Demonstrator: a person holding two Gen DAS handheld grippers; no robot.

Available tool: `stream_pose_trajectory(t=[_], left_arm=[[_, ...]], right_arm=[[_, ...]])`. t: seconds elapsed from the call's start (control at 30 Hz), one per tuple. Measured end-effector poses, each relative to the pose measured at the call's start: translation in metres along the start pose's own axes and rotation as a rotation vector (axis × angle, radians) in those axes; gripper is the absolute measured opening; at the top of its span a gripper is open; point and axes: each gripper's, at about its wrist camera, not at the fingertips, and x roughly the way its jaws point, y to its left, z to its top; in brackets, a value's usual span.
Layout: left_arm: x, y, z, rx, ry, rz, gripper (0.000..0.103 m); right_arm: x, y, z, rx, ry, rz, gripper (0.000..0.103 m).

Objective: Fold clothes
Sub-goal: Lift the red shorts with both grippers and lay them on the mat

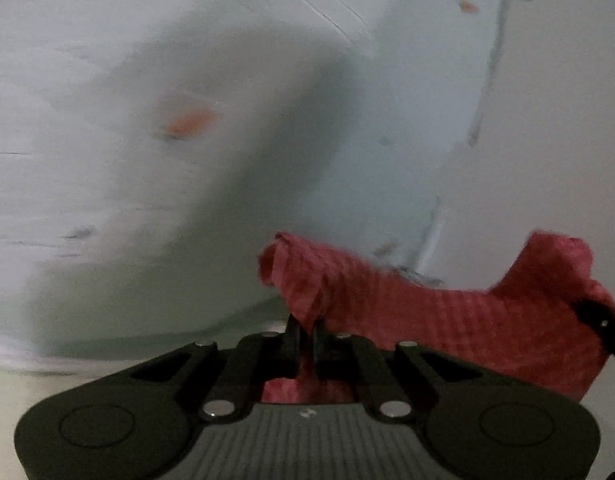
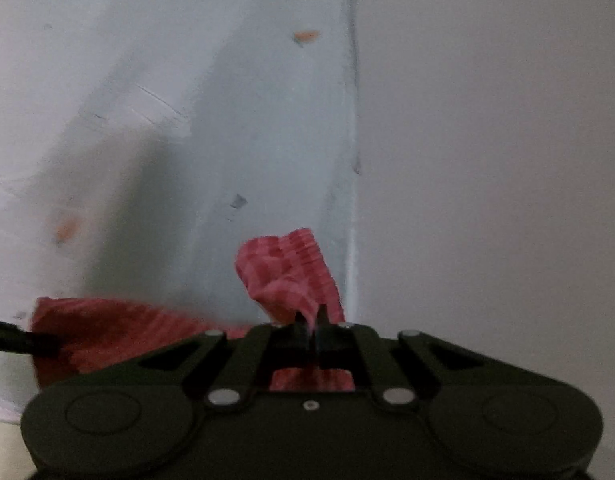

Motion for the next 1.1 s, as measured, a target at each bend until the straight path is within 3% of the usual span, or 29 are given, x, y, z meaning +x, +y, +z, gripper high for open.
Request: stream_pose_trajectory(t=[0.13,0.3,0.47,0.67,0.83,0.93,1.03,1.1], left_arm=[[-0.077,0.061,-0.015,-0.061,-0.013,0.083,0.005],[-0.161,0.144,-0.042,-0.155,0.01,0.184,0.006],[-0.228,0.232,-0.064,-0.258,0.013,0.322,0.006],[-0.302,0.335,-0.069,-0.336,-0.071,0.501,0.006],[-0.346,0.389,-0.044,-0.355,-0.185,0.598,0.006],[-0.351,0.392,-0.029,-0.334,-0.222,0.625,0.006],[-0.342,0.394,-0.034,-0.351,-0.184,0.594,0.007],[-0.324,0.392,-0.05,-0.364,-0.084,0.566,0.016]], right_arm=[[-0.045,0.04,0.001,-0.015,-0.003,0.051,0.003],[-0.085,0.113,-0.014,-0.019,0.07,0.158,0.003],[-0.105,0.208,-0.029,-0.052,0.13,0.317,0.003],[-0.118,0.326,-0.045,-0.078,0.137,0.528,0.003],[-0.122,0.406,-0.038,-0.081,0.09,0.667,0.003],[-0.122,0.431,-0.026,-0.055,0.057,0.71,0.003],[-0.112,0.442,-0.03,-0.039,0.067,0.692,0.004],[-0.101,0.445,-0.044,-0.069,0.125,0.651,0.009]])
